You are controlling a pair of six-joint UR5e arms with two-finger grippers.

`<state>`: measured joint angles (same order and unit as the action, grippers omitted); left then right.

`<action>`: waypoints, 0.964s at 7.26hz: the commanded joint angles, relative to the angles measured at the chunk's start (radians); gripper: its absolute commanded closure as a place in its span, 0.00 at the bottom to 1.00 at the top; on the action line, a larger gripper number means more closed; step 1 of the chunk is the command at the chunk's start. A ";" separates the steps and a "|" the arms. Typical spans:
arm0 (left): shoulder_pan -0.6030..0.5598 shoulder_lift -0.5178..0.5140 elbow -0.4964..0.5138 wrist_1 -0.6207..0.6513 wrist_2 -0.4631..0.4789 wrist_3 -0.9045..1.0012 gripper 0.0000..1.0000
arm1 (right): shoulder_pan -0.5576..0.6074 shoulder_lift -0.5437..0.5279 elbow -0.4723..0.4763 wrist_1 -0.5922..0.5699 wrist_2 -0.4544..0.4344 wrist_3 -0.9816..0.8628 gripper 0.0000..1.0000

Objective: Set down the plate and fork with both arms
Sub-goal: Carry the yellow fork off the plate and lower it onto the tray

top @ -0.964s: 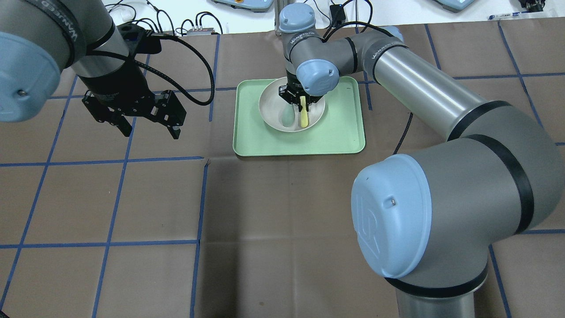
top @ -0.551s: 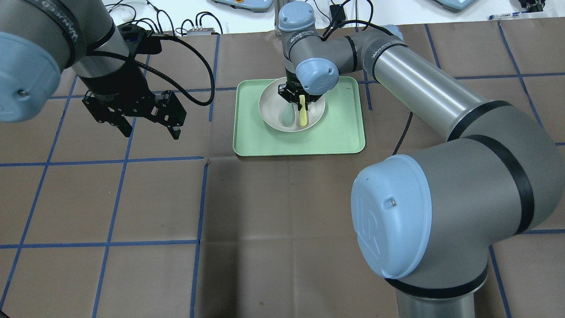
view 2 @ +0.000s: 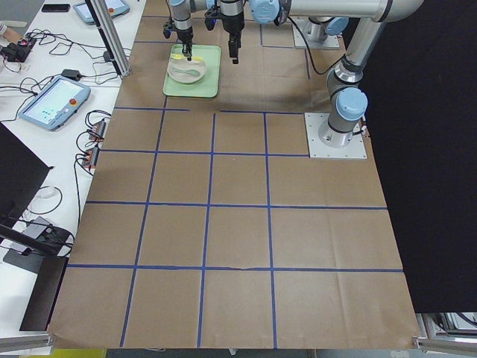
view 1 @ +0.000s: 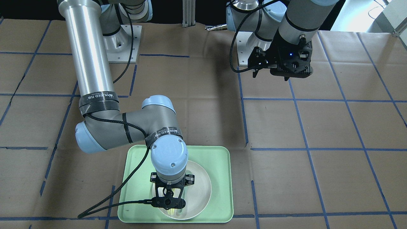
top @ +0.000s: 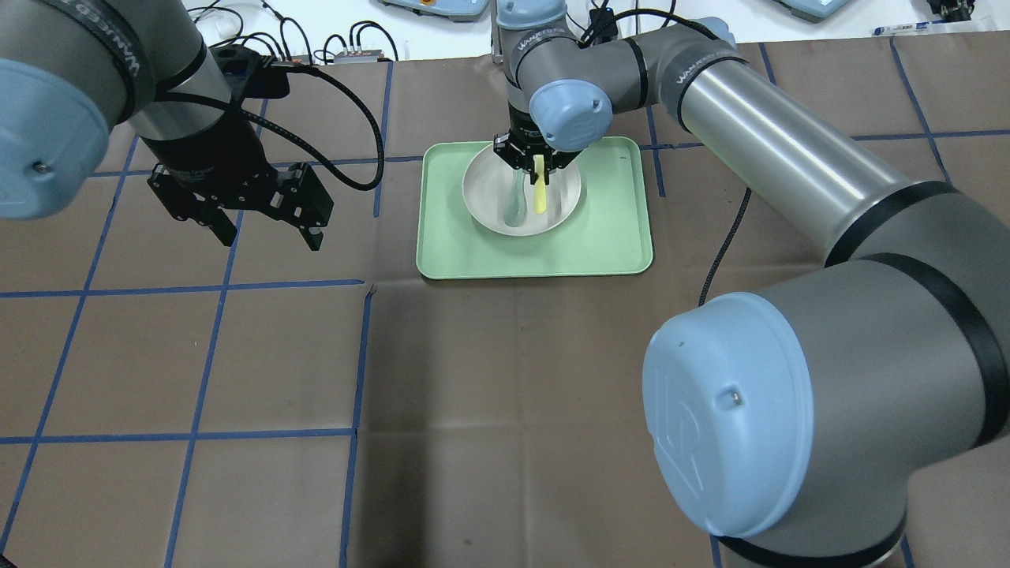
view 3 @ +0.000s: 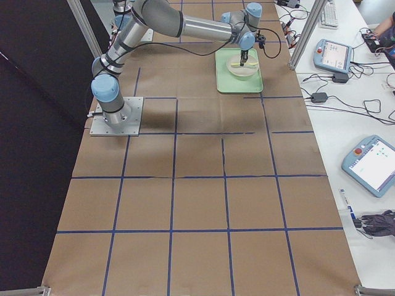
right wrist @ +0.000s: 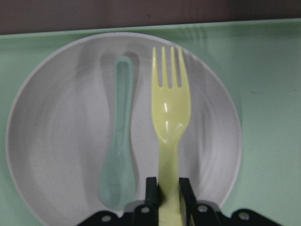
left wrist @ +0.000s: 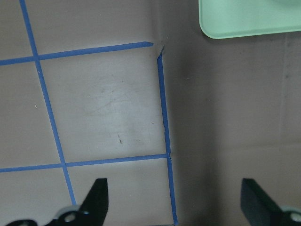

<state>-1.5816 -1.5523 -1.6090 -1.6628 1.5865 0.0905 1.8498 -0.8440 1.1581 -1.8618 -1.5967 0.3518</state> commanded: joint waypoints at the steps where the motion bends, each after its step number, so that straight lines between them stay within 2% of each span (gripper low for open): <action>1: 0.000 0.000 0.000 0.000 0.001 0.000 0.00 | -0.049 -0.043 0.034 0.059 -0.005 -0.049 0.96; 3: 0.000 -0.002 0.000 0.001 0.000 0.000 0.00 | -0.086 -0.069 0.096 0.041 -0.012 -0.083 0.96; 7: 0.000 -0.003 0.000 0.005 0.000 0.000 0.00 | -0.146 -0.054 0.117 0.023 -0.006 -0.116 0.97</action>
<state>-1.5815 -1.5544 -1.6091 -1.6590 1.5868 0.0905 1.7135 -0.9090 1.2725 -1.8269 -1.6043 0.2422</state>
